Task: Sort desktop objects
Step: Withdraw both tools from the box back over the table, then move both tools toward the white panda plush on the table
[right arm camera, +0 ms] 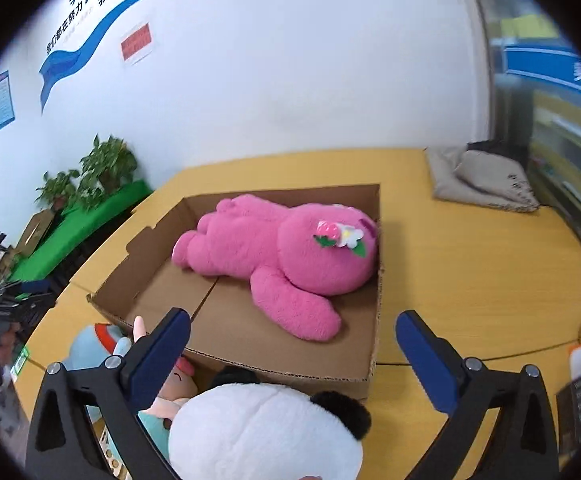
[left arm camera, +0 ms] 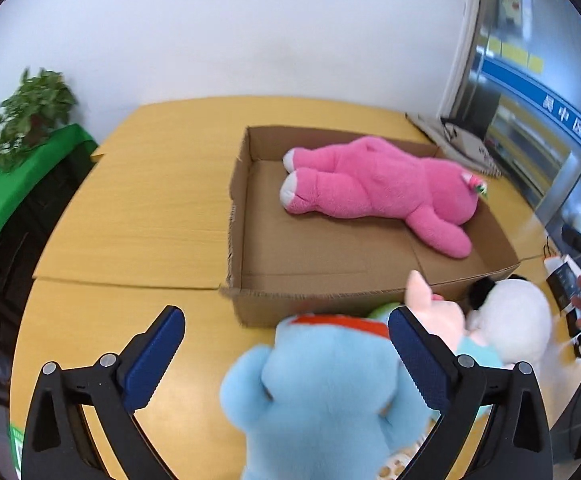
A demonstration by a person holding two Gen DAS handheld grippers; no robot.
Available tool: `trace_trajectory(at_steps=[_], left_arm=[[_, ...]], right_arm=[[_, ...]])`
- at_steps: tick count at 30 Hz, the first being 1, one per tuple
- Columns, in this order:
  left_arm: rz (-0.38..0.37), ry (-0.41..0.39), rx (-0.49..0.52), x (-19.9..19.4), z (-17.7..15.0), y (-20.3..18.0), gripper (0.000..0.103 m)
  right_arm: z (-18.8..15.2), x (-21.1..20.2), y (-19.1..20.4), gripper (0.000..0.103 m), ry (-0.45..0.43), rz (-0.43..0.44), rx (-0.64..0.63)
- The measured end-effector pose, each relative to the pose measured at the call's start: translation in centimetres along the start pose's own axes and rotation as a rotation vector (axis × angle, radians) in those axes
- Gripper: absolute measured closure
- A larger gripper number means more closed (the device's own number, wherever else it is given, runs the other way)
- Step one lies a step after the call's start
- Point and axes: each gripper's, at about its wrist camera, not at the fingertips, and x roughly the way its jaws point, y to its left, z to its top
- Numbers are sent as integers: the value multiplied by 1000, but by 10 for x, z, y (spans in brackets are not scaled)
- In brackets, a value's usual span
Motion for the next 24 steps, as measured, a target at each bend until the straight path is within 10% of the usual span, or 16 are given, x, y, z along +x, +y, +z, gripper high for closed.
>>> trace_trajectory(at_steps=[12,24], left_arm=[[140,-140,-27,-61,-54,-62,0],[96,-131,20,-53,-60,-107,0]], right_arm=[[-50,-53,43,0,-43,-42,46],[-70,-73,60,0,-33,-80,-4]])
